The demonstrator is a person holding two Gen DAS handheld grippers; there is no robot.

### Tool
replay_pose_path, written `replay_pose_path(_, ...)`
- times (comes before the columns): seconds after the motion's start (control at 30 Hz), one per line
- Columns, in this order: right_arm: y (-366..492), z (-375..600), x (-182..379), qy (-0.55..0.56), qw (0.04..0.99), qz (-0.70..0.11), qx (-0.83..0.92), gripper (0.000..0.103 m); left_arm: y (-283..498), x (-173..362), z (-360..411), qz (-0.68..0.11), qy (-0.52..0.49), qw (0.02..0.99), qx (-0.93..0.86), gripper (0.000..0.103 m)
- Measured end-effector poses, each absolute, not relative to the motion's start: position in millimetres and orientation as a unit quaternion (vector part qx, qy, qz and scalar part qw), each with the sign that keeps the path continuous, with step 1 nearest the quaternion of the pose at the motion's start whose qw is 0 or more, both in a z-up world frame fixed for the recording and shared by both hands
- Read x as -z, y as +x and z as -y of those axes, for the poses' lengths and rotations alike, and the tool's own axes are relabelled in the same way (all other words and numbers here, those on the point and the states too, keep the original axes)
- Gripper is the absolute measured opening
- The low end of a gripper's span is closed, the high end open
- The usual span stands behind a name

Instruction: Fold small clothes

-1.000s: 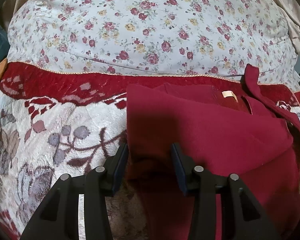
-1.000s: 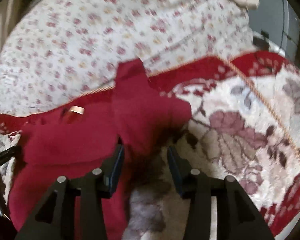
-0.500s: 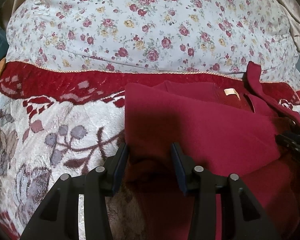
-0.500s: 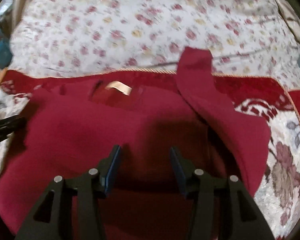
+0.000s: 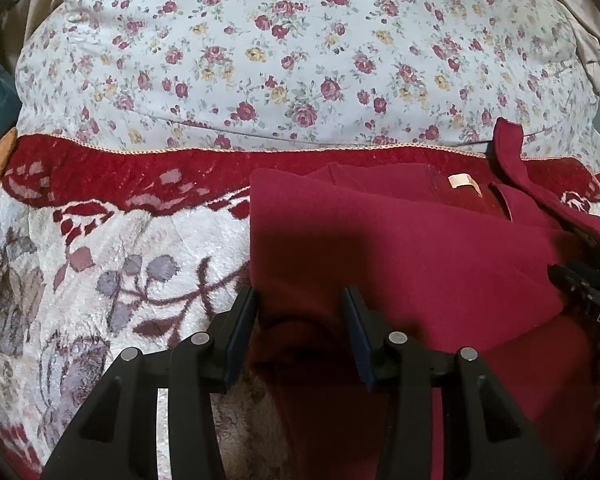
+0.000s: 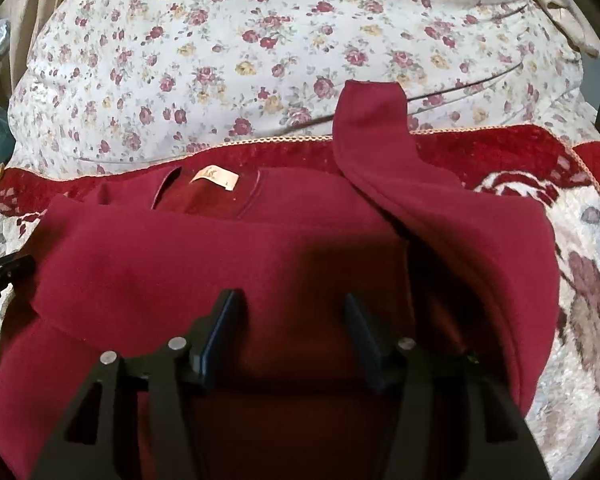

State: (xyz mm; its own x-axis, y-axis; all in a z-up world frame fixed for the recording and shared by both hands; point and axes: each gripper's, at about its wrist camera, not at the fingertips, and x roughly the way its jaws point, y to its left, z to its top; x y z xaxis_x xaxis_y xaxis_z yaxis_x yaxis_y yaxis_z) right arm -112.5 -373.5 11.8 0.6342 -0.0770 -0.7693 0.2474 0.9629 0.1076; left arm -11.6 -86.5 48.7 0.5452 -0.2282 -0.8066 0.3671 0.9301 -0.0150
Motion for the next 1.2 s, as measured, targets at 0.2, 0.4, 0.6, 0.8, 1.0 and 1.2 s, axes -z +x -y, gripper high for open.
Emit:
replay_pose_path(0.2, -110, 367, -10, 0.085, 0.900, -0.419, 0.086, 0.070, -18, -58, 85, -0.420, 0.089, 0.889, 0.158, 0.022)
replay_pose_path(0.4, -110, 367, -9, 0.085, 0.900, -0.418, 0.084, 0.072, -21, -59, 88, -0.428, 0.080, 0.883, 0.178, 0.022)
replay_pose_path(0.6, -106, 365, -15, 0.079, 0.895, -0.433, 0.079, 0.075, -19, -59, 89, -0.439, 0.061, 0.876, 0.189, 0.022)
replay_pose_path(0.8, -81, 376, -57, 0.061, 0.911, -0.400, 0.078, 0.074, -13, -59, 87, -0.445, 0.043, 0.874, 0.190, 0.022)
replay_pose_path(1.0, -2, 425, -48, 0.062, 0.876, -0.453, 0.156, 0.074, -6, -58, 86, -0.449, 0.031, 0.872, 0.193, 0.022)
replay_pose_path(1.2, 62, 456, -25, 0.078, 0.844, -0.487, 0.211, 0.074, 4, -55, 83, -0.455, 0.026, 0.870, 0.188, 0.022)
